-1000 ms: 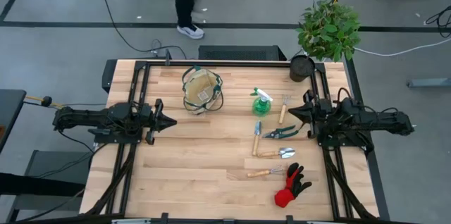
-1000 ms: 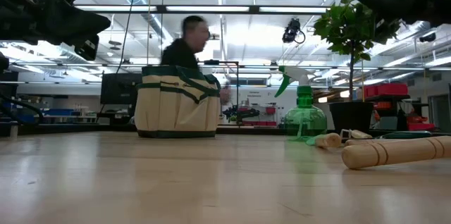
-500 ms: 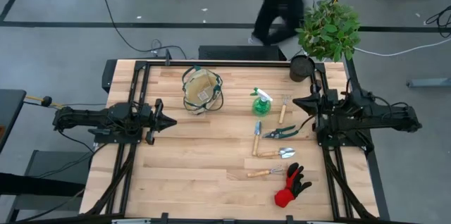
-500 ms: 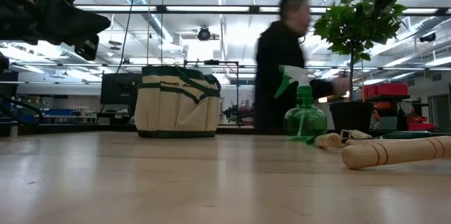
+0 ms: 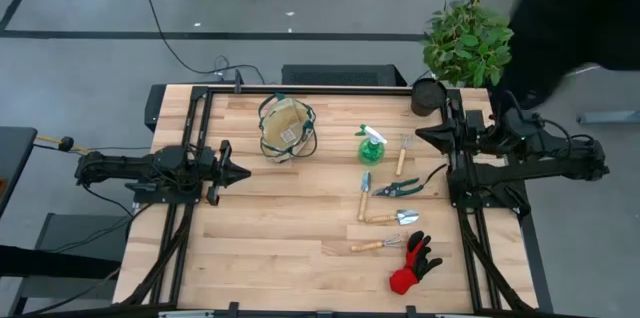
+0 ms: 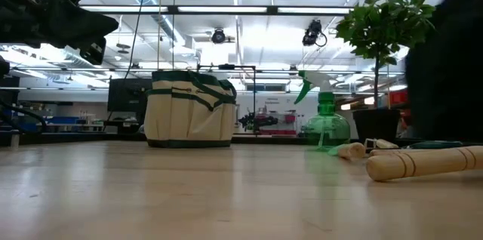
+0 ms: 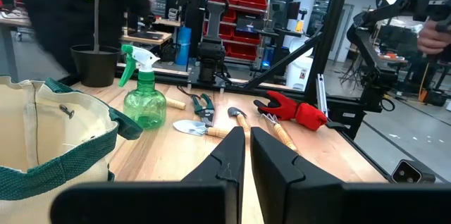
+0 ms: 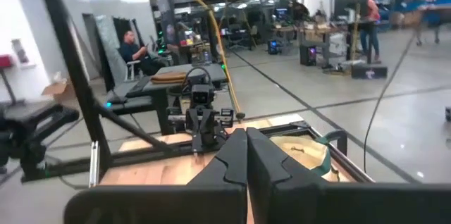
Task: Pick & Place Garden tools in Gardening bag
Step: Put the green spray bottle into the gardening bag
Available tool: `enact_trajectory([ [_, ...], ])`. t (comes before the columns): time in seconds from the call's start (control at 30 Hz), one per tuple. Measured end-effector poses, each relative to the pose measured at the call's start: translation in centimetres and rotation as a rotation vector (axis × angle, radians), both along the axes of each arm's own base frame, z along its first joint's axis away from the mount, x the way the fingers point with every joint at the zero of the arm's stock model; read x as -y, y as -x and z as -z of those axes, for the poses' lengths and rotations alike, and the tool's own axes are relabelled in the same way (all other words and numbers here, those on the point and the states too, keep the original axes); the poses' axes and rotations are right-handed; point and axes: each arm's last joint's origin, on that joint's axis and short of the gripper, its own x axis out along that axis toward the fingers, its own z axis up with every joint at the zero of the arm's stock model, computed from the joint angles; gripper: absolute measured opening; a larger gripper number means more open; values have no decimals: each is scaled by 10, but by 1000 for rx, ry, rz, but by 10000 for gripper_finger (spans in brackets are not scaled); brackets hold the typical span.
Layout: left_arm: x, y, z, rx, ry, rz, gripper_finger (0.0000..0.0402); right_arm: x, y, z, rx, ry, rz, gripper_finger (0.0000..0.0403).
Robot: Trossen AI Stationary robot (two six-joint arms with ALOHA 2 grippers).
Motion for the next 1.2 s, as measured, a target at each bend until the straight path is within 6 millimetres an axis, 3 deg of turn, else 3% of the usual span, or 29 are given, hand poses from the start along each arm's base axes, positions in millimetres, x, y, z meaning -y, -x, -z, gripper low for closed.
enact_trajectory([
  [0.4, 0, 0, 0, 0, 0, 0, 32, 2, -13, -1, -44, -11, 62, 0],
  [0.73, 0, 0, 0, 0, 1, 0, 32, 6, -27, 12, -170, 1, 208, 20],
  [1.2, 0, 0, 0, 0, 0, 0, 32, 6, -47, 27, -286, -48, 242, 87],
])
